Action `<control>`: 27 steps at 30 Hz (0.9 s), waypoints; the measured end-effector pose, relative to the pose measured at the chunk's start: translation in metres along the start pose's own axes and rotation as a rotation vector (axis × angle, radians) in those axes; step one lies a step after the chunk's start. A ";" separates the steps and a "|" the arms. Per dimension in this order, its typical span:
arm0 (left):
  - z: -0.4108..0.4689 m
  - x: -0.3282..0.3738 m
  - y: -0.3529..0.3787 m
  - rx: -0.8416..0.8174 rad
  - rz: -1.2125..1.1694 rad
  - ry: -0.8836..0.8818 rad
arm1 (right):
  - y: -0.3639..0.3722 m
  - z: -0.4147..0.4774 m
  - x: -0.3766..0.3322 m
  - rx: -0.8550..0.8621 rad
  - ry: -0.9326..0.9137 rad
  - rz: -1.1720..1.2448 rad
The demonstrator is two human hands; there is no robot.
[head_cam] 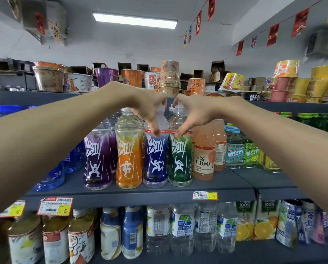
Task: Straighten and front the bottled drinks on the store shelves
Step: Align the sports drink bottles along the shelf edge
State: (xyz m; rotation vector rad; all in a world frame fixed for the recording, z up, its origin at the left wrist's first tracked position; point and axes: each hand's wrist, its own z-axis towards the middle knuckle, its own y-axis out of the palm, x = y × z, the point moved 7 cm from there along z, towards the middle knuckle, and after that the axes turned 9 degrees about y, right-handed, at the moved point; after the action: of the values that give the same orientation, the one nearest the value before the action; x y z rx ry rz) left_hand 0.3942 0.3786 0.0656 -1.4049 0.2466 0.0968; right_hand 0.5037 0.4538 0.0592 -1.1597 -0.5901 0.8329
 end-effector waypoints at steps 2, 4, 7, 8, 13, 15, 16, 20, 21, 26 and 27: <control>0.000 -0.002 0.000 -0.003 -0.005 -0.001 | 0.000 -0.001 0.000 -0.006 0.013 -0.001; 0.000 -0.002 0.000 -0.001 -0.002 0.007 | 0.002 -0.002 0.001 -0.018 0.026 0.000; 0.001 -0.001 0.002 0.015 0.012 0.045 | 0.003 -0.007 0.000 -0.028 0.037 0.008; 0.001 0.000 0.002 0.024 0.020 0.059 | 0.003 -0.009 -0.002 -0.030 0.040 0.006; 0.000 0.001 0.004 0.042 0.053 0.074 | 0.003 -0.013 -0.002 -0.013 0.066 0.001; -0.001 0.001 0.005 0.045 0.050 0.070 | 0.004 -0.014 -0.003 0.001 0.068 0.012; -0.001 0.002 0.005 0.048 0.050 0.068 | 0.004 -0.014 -0.003 0.009 0.064 0.022; -0.003 0.003 0.006 0.048 0.036 0.069 | 0.008 -0.019 -0.002 0.039 0.046 0.083; -0.003 0.004 0.007 0.051 0.029 0.075 | 0.010 -0.022 0.000 0.052 0.039 0.106; -0.010 0.014 0.004 0.147 0.076 0.102 | 0.010 -0.035 0.004 0.212 -0.037 0.144; -0.011 0.017 0.003 0.172 0.096 0.110 | 0.011 -0.038 0.005 0.231 -0.054 0.157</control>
State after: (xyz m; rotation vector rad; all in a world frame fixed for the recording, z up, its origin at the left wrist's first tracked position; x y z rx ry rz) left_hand 0.4092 0.3668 0.0576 -1.2291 0.4049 0.0753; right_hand 0.5330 0.4391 0.0374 -0.9828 -0.4377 1.0412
